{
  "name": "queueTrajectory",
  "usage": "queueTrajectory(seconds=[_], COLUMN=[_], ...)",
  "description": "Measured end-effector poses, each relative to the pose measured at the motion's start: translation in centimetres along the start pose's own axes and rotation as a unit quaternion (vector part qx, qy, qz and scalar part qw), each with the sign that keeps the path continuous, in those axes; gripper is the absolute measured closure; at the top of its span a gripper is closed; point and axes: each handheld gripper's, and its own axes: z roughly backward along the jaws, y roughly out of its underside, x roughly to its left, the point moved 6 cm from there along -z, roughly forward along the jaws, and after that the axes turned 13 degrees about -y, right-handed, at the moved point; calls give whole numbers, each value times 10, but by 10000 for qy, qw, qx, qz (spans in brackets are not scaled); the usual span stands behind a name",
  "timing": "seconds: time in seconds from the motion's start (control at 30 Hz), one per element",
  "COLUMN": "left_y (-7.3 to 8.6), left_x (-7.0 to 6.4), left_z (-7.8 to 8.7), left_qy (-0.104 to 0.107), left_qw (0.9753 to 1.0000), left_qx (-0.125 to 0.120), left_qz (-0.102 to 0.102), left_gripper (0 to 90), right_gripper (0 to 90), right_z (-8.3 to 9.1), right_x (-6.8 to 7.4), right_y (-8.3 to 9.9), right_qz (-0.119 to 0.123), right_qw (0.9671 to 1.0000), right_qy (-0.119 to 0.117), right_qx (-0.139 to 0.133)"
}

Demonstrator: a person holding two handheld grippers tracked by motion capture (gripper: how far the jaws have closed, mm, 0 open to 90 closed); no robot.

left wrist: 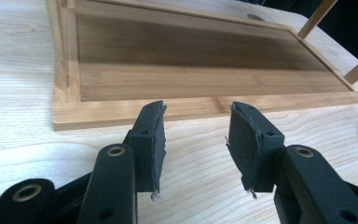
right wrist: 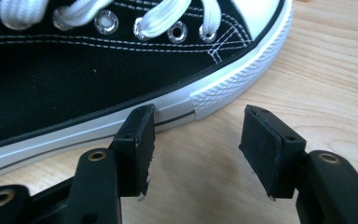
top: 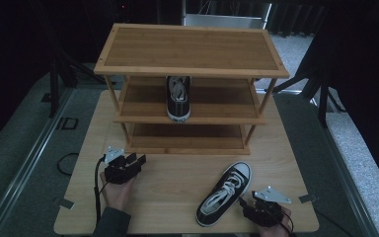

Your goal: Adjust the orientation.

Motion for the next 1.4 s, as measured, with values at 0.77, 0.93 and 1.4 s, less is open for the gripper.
queueTrajectory(seconds=[0.77,0.93,1.4], left_y=[3,3,5], left_x=[-4,-4,-3], left_z=[-8,-10,-13], left_qy=[-9,-38,-99], left_qw=[10000,9999,9998], left_qx=[89,111,142], left_qz=[-23,-32,-70], left_gripper=[562,562,562], right_gripper=[544,590,653], right_z=[-36,-36,25], right_x=[-34,-39,2], right_y=[-38,-45,-62], right_qz=[-172,-178,-47], right_qw=[9998,9998,9943], right_qy=[34,43,-665], right_qx=[14,-8,-834])
